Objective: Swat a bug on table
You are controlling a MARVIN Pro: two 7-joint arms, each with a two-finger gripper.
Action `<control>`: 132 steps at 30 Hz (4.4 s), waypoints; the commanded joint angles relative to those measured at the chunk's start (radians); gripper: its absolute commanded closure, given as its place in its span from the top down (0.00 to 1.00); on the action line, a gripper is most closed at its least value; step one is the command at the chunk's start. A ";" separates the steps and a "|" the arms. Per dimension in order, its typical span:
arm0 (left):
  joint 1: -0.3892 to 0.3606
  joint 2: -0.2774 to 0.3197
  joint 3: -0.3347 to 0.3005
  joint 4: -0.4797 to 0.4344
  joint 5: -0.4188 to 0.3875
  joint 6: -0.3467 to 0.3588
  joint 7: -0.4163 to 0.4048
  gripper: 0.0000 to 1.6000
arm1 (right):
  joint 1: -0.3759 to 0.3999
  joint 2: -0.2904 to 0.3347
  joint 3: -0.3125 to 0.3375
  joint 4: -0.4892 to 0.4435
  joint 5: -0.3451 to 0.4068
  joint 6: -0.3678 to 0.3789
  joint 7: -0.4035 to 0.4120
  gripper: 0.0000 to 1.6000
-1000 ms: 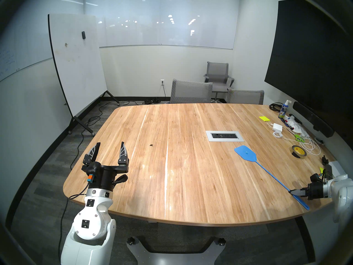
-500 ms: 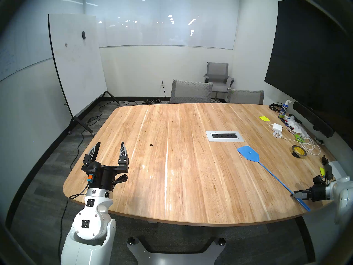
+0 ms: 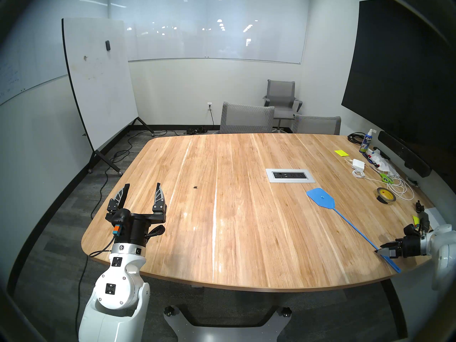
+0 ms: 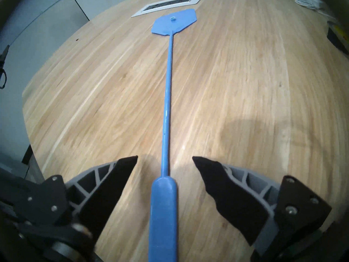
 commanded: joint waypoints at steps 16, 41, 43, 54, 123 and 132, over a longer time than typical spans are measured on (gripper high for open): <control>-0.001 0.000 0.001 -0.016 0.001 -0.006 -0.001 1.00 | -0.040 -0.054 -0.035 -0.120 -0.033 -0.194 -0.001 1.00; -0.002 0.000 0.001 -0.015 0.001 -0.006 -0.001 1.00 | -0.165 -0.020 -0.025 -0.153 -0.013 -0.257 -0.001 0.00; -0.002 0.000 0.001 -0.015 0.001 -0.006 -0.001 1.00 | -0.173 -0.013 -0.021 -0.150 -0.008 -0.259 -0.001 0.00; -0.003 0.000 0.001 -0.014 0.001 -0.005 -0.001 1.00 | -0.221 0.023 -0.003 -0.135 0.029 -0.260 -0.001 0.00; -0.004 -0.001 0.001 -0.013 0.001 -0.006 -0.001 1.00 | -0.388 0.162 0.092 -0.100 0.213 -0.318 -0.001 1.00; -0.004 -0.002 0.001 -0.013 0.001 -0.006 -0.001 1.00 | -0.415 0.186 0.114 -0.104 0.219 -0.339 -0.001 1.00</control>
